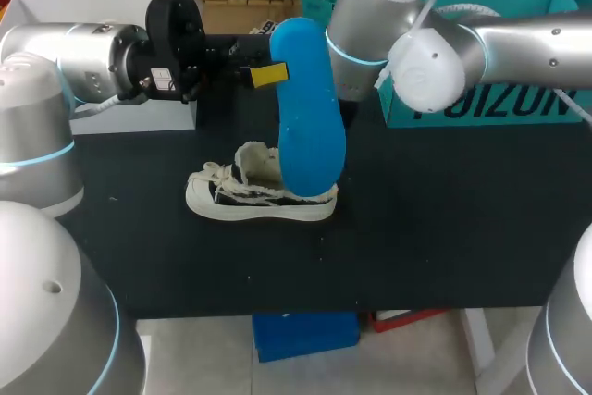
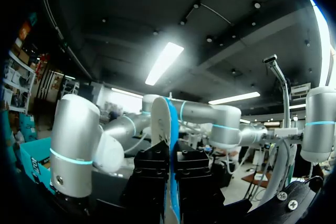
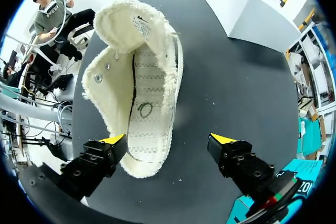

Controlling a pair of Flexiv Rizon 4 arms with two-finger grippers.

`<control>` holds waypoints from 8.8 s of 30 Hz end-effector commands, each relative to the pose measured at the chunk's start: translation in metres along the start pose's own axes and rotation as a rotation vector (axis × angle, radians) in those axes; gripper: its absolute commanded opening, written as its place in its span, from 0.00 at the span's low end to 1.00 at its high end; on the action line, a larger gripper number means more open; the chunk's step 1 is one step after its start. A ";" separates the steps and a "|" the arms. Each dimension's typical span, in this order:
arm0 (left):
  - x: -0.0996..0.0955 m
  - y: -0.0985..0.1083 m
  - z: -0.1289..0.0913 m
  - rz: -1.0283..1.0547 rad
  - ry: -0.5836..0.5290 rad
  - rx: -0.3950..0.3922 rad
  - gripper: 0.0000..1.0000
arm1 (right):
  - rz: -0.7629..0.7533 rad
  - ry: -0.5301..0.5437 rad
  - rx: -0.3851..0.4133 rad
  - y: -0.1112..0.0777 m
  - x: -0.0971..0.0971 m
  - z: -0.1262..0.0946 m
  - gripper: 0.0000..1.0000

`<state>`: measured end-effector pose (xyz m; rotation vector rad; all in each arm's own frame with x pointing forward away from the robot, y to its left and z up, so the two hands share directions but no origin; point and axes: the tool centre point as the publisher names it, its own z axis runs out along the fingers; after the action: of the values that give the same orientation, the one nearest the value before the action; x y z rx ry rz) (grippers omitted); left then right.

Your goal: Take the shoe out of the shoebox, open the shoe tongue, remove and reinsert the insole, then place the shoe into the shoebox

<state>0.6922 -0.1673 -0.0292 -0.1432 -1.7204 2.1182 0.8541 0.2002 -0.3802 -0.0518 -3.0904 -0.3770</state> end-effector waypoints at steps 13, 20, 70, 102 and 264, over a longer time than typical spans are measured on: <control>0.001 0.001 0.001 0.002 -0.003 0.000 0.00 | -0.007 0.030 0.199 0.033 -0.008 0.017 1.00; 0.001 0.001 0.001 0.002 -0.003 0.000 0.00 | -0.025 0.046 0.207 0.042 -0.012 0.024 1.00; 0.001 0.001 0.001 0.002 -0.003 0.000 0.00 | 0.253 -0.142 0.379 0.016 -0.023 -0.045 0.00; 0.001 0.001 0.001 0.002 -0.003 0.000 0.00 | 1.648 -0.305 0.239 0.009 -0.003 -0.090 0.00; 0.001 0.001 0.001 0.002 -0.003 0.000 0.00 | 1.338 0.706 -1.097 -0.021 0.039 -0.136 1.00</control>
<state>0.6922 -0.1674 -0.0292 -0.1432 -1.7204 2.1182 0.8186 0.1470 -0.2525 -1.4068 -1.3312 -1.3757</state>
